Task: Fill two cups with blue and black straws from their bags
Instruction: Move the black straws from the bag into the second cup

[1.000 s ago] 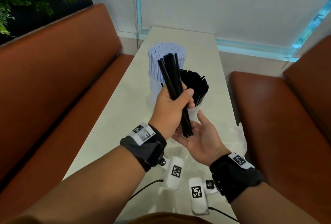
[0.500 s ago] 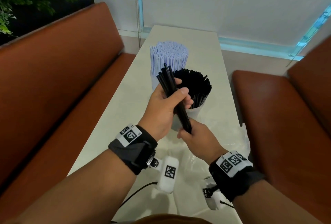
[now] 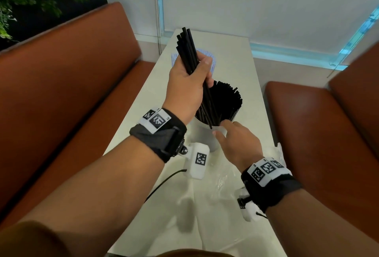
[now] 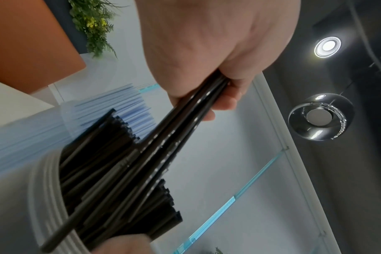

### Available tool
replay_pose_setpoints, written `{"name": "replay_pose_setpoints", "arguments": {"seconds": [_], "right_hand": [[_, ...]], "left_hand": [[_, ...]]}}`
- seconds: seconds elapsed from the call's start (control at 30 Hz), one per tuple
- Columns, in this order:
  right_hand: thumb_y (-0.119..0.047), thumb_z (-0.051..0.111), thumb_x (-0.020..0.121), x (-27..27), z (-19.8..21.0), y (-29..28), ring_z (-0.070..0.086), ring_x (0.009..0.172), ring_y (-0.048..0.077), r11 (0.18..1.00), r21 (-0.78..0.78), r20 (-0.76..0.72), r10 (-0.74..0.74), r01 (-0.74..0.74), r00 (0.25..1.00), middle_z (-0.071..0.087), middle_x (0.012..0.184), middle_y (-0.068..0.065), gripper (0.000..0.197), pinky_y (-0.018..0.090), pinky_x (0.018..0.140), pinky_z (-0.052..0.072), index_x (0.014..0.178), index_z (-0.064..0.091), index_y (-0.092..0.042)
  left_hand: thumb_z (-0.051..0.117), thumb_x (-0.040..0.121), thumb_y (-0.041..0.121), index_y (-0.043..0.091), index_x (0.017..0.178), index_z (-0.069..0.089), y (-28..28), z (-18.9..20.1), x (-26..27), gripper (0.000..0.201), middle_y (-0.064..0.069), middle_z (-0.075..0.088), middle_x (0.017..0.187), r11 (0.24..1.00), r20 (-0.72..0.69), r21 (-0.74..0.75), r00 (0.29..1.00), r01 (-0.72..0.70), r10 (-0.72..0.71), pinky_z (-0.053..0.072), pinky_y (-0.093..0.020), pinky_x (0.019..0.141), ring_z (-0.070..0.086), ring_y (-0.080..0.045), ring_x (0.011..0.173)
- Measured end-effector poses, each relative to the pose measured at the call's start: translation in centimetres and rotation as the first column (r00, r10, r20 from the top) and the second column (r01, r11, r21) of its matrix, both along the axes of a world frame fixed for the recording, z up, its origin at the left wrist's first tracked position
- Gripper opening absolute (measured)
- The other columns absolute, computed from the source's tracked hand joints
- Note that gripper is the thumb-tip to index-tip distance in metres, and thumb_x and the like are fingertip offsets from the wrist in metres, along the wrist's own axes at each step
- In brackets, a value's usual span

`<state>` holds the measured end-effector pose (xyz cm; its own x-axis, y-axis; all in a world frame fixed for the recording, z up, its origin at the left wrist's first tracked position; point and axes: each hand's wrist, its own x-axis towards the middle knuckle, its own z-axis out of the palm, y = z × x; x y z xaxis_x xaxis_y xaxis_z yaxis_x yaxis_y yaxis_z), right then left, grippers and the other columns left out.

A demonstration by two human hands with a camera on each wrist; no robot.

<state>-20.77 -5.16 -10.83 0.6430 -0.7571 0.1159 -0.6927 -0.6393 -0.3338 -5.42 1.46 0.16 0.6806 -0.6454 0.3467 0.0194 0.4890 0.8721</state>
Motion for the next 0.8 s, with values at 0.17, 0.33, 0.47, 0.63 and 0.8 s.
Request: {"name": "replay_pose_setpoints", "arguments": {"seconds": [0.17,0.33,0.47,0.63,0.8], "right_hand": [[-0.051,0.042,0.102,0.3,-0.5,-0.7,0.049,0.094,0.02,0.999,0.029,0.006,0.042,-0.042,0.999,0.052,0.093,-0.006,0.026,0.035,0.067,0.038,0.11,0.057,-0.031],[-0.054,0.039,0.102,0.4,-0.6,-0.8,0.04,0.09,0.015,0.999,0.007,-0.025,0.032,-0.031,0.999,0.047,0.092,-0.008,0.028,0.035,0.065,0.037,0.11,0.054,-0.032],[-0.053,0.037,0.102,0.5,-0.5,-0.6,0.037,0.088,0.015,0.999,-0.013,-0.051,0.029,-0.029,0.998,0.045,0.09,-0.008,0.025,0.034,0.063,0.035,0.104,0.048,-0.03],[-0.052,0.038,0.103,0.5,-0.3,-0.5,0.037,0.089,0.016,1.0,-0.012,-0.052,0.022,-0.023,0.998,0.045,0.091,-0.007,0.027,0.034,0.063,0.037,0.105,0.05,-0.028],[-0.051,0.038,0.103,0.5,-0.3,-0.4,0.036,0.088,0.016,0.999,-0.021,-0.058,0.024,-0.025,0.998,0.043,0.09,-0.007,0.027,0.034,0.062,0.035,0.106,0.049,-0.027]], "left_hand": [[0.064,0.093,0.019,0.036,0.078,0.063,-1.3,-0.1,0.1,0.023,0.004,0.058,0.062,0.995,-0.027,-0.005,0.994,-0.103,0.103,0.05,-0.037,0.061,0.054,-0.019,0.057],[0.064,0.094,0.018,0.033,0.079,0.062,-2.0,-0.4,0.2,0.021,0.003,0.058,0.061,0.992,-0.037,-0.009,0.992,-0.122,0.122,0.052,-0.042,0.064,0.055,-0.022,0.057],[0.062,0.095,0.013,0.02,0.088,0.057,-2.5,0.5,0.5,0.011,0.003,0.056,0.059,0.99,-0.068,-0.061,0.99,-0.125,0.121,0.051,-0.037,0.059,0.053,-0.02,0.054],[0.061,0.097,0.013,0.017,0.088,0.055,-2.3,0.2,0.4,0.011,0.002,0.057,0.06,0.992,0.064,-0.009,0.99,-0.127,0.128,0.053,-0.033,0.059,0.055,-0.019,0.055],[0.066,0.094,0.033,0.02,0.086,0.061,-1.6,-3.5,0.0,0.015,0.008,0.066,0.078,0.902,0.509,0.388,0.86,-0.188,-0.039,0.051,-0.026,0.081,0.063,-0.01,0.084]]}}
